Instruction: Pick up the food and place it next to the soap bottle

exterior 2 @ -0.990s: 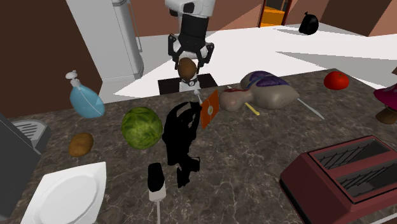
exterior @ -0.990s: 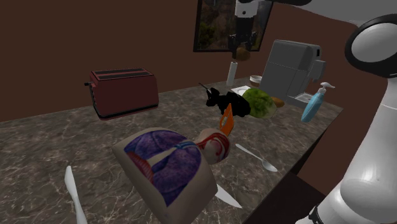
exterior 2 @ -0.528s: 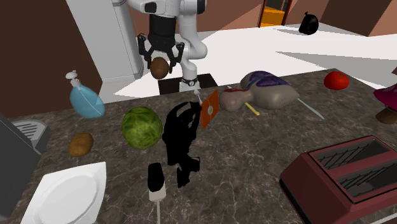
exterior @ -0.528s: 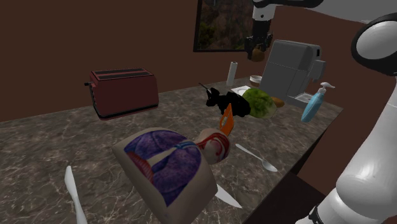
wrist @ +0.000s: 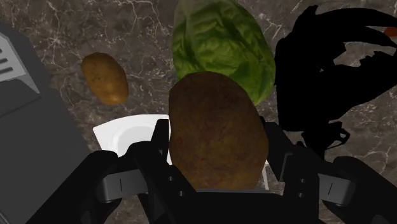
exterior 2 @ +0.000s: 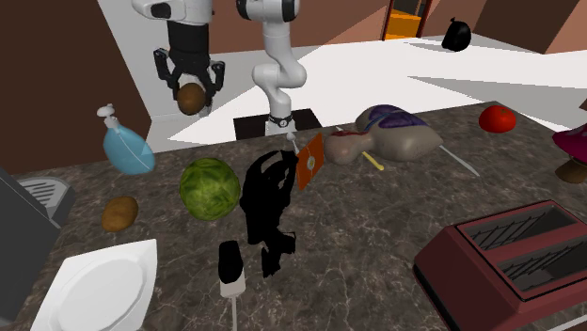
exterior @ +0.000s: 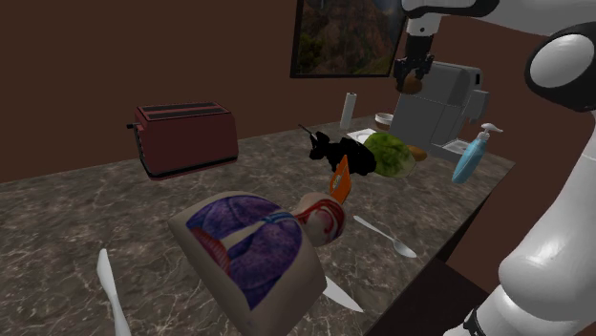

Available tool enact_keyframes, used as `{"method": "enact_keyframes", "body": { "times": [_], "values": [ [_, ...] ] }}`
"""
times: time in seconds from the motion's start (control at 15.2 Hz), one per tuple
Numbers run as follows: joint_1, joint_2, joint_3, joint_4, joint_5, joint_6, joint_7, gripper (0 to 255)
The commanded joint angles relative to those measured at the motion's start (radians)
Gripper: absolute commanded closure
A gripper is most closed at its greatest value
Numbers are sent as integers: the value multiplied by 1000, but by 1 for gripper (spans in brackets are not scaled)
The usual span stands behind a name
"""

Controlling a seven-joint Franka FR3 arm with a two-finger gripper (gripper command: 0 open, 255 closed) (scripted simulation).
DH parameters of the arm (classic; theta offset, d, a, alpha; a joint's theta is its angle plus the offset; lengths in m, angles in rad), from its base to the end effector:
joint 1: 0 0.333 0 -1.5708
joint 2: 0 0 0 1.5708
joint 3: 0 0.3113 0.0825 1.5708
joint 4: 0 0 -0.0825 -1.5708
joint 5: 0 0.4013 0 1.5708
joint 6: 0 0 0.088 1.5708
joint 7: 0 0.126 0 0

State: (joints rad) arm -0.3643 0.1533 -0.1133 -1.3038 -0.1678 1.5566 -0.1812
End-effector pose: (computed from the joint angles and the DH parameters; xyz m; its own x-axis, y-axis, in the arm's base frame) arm 0.5419 -0.2975 0.6416 0.9537 -0.2934 0.0659 -0.3007 -0.9329 0.1980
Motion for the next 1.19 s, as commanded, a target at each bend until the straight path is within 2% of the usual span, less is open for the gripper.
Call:
{"method": "enact_keyframes", "body": {
  "times": [0.0,0.33,0.66,0.92,1.06,1.12],
  "values": [
    [-30,7,-20,8,9,8,-50,255],
    [-106,63,-66,79,41,12,-167,255],
    [-194,156,-104,204,84,-6,-284,255],
    [-280,268,-125,370,130,-50,-375,255],
    [-333,353,-130,503,158,-94,-419,255],
    [-327,332,-130,455,153,-66,-416,255]
  ]
}}
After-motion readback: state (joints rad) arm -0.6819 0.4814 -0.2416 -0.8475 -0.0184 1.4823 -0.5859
